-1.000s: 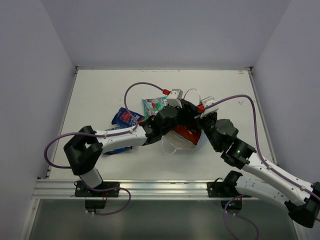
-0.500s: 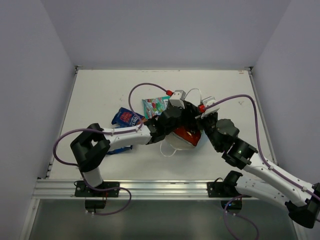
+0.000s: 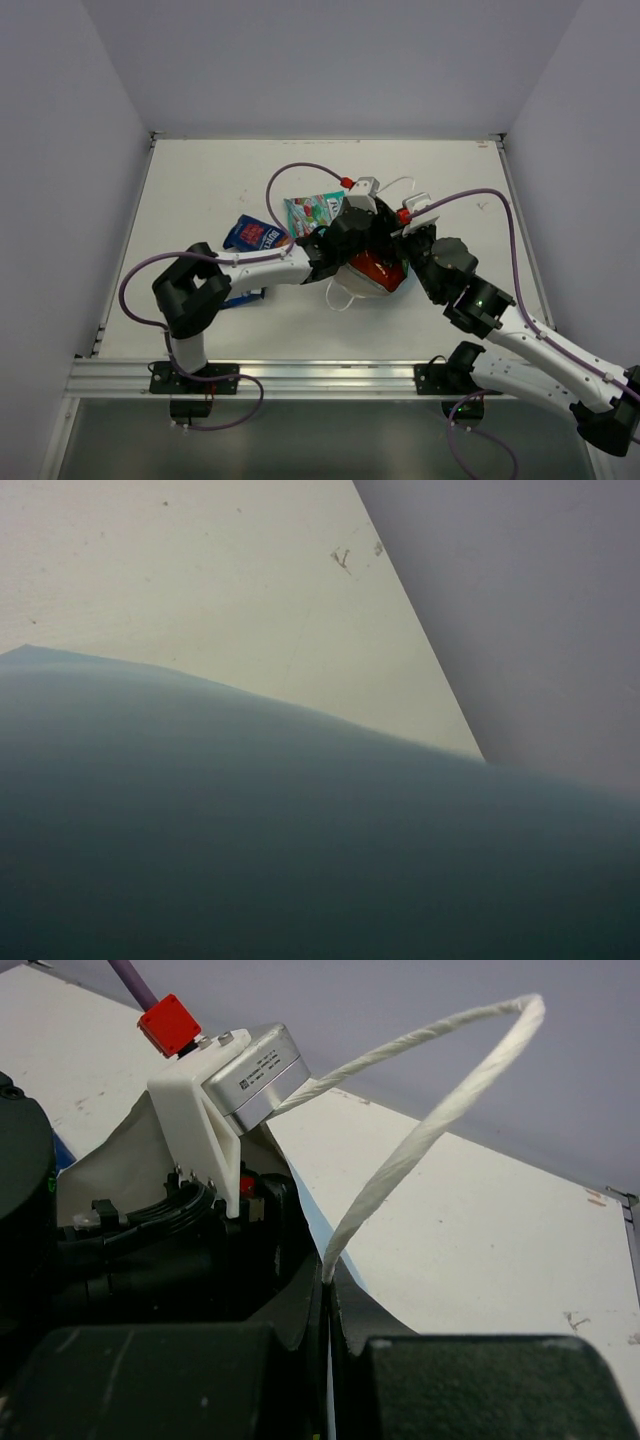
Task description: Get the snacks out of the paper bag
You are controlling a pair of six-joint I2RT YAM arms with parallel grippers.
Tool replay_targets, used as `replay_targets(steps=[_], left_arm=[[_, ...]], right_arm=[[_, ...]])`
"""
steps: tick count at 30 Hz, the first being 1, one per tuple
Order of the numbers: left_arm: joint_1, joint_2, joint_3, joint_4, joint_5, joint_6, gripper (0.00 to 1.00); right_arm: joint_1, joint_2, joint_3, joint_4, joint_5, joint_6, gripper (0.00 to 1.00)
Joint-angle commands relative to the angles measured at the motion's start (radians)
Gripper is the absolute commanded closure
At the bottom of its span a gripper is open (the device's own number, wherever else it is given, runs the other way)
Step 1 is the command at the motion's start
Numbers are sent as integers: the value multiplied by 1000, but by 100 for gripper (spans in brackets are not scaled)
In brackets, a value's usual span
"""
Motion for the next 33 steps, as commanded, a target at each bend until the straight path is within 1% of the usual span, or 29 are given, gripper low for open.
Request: replay_targets(steps=[1,2,3,5,6,9,15,21,26,29,33], left_arm=[[-15,35,17,-71,25,-31,66],[-15,33,16,-71,24,-33,69],[-17,35,14,-71,24,-34,76],[-18,32,8,-73,21,-34,83],[-20,30,8,-73,18,-34,91],[-20,9,2,-71,4,-28,100],[-20,-91,-1,-100,-43,36,100],[-20,-221,1,-151,-85,105,100],[-18,-301,8,-191,-91,139,100],[-18,-344,16,-225,-91,153,100],[-12,-407,72,-321,-129,208,100]], right_arm=[[9,-20,38,87,-27,28,100],[9,-23,36,89,-28,28,100],[9,-23,35,89,-27,31,100],[9,-26,32,90,-25,34,100],[9,-29,27,92,-25,35,100],[9,-37,21,93,-18,32,100],[9,-47,-5,110,42,11,100],[7,-37,-25,126,145,-9,100],[6,-18,-36,130,188,-6,100],[-2,-12,-34,129,202,-9,100],[-22,-15,-42,126,212,-12,100]])
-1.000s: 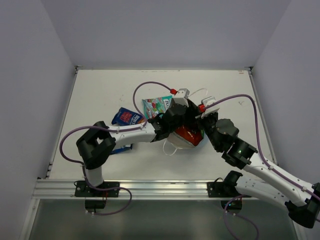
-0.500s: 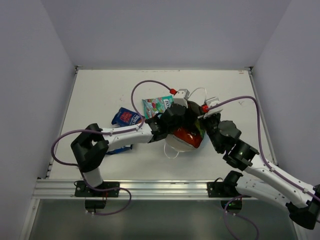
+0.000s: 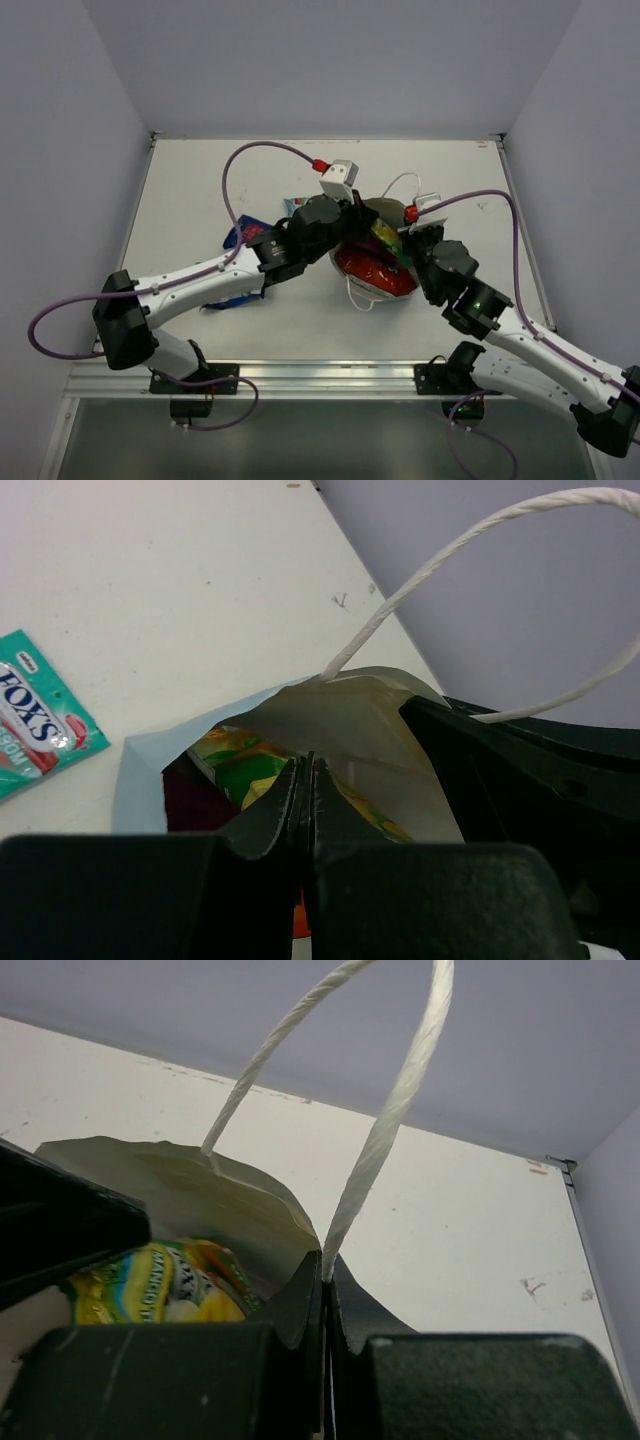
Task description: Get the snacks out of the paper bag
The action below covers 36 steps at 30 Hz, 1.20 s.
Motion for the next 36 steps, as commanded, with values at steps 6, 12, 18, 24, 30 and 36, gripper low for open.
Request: replay_targets(steps=[6,12,18,24,30,36], left_arm=[[86,-167,208,-229,-89,136,100],[245,-215,362,-353,-72,197,100],[414,-200,356,-336,-107,308,100],[626,-91,238,-145,-5,362,100],[759,114,228,76,90,357,100],[819,289,267,147,120,334,100]], right_arm=[[-49,-11,-30,45,71,1,100],[-78,-22,-45,29,63,19,100],[-85,-42,-16,-17,26,41,100],[-85,-42,31,-30,-21,3,100],[-86,1,93,-7,-38,-54,100],[-103,64,139,22,-49,-108,100]])
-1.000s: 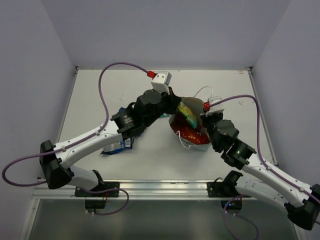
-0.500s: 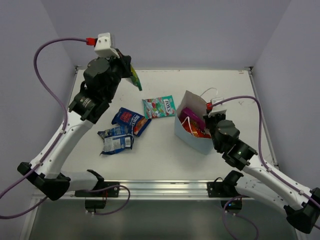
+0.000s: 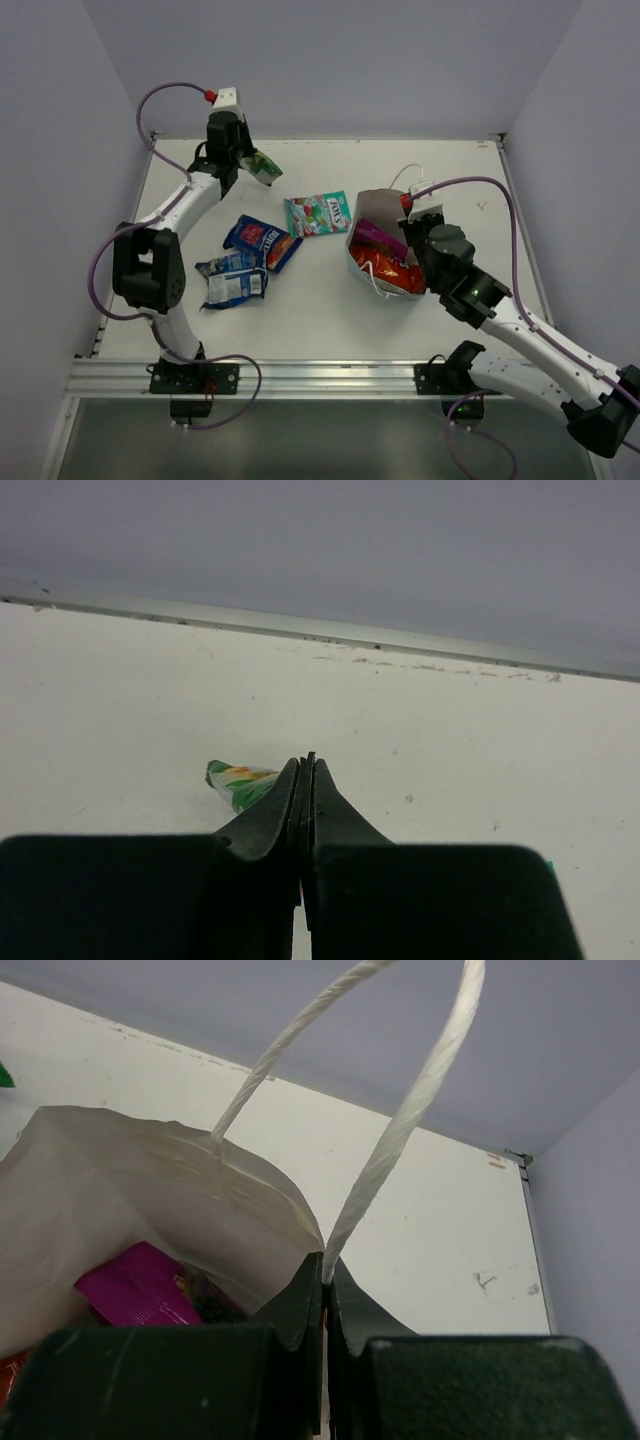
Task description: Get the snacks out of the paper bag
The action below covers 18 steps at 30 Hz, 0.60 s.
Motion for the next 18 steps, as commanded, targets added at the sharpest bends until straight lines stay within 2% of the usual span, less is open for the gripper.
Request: replay_targets(steps=[1,4,5,7,8,11,13,16,18], left_arm=[[32,26,38,171,33,-11,100],[49,13,-74,172,30,-77,76],[54,0,-158,175,21,-116,59],[57,-55,-234,152,-38,-160,41],[57,-81,-304,146,-42,-173,26],[58,-203,-395,117,-15,-165,4],[51,-299,-409,83,78,-129,0],[23,-406,-400,14,209,-31,0],[-38,-475,-378,-24,273,70,0]], right_arm=[[-14,14,79,107,-13,-56,100],[-25,22,84,147,-17,-79,100],[-26,25,84,157,-19,-99,100],[-31,29,89,186,-27,-132,100],[-30,34,93,189,-27,-139,100],[-31,49,122,196,-45,-160,100],[-29,51,133,224,-66,-174,100],[-29,49,139,247,-108,-223,100],[-29,49,144,247,-132,-238,100]])
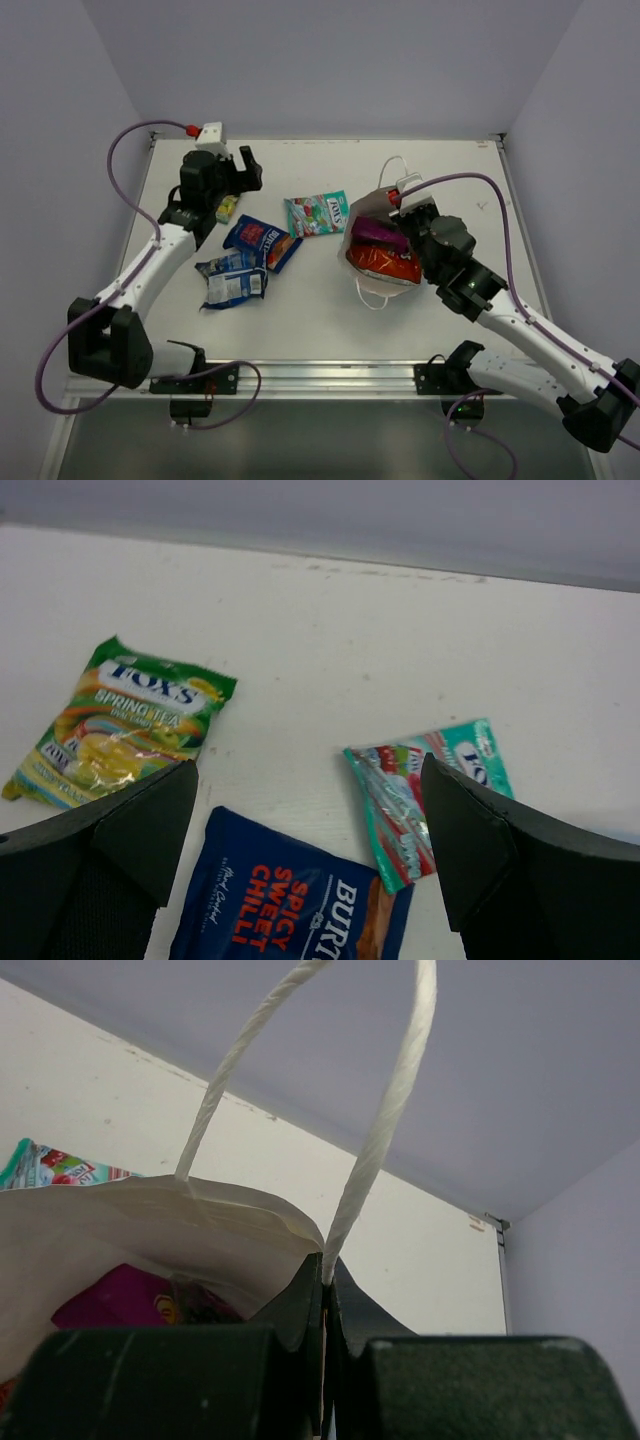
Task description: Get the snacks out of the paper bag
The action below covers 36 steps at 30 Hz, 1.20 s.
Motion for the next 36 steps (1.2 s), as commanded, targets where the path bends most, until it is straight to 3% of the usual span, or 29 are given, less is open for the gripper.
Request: replay_targets(steps=[1,2,8,20,36], left_arm=[[-98,-147,53,-48,154,185,0],[-175,-167,63,-68,162,279,0],[-405,-283,76,-76,309,494,9],[-821,-150,198,-190,202,671,19],[-857,31,228,-208,131,894,31]], right_arm=[[-5,-21,84,173,-54,-78,100],[-5,-22,84,170,-75,-82,100],[-5,-36,58,124,-155,-80,100],[-4,-59,-37,89,-210,-62,100],[-1,-151,-28,46,-261,-59,100]])
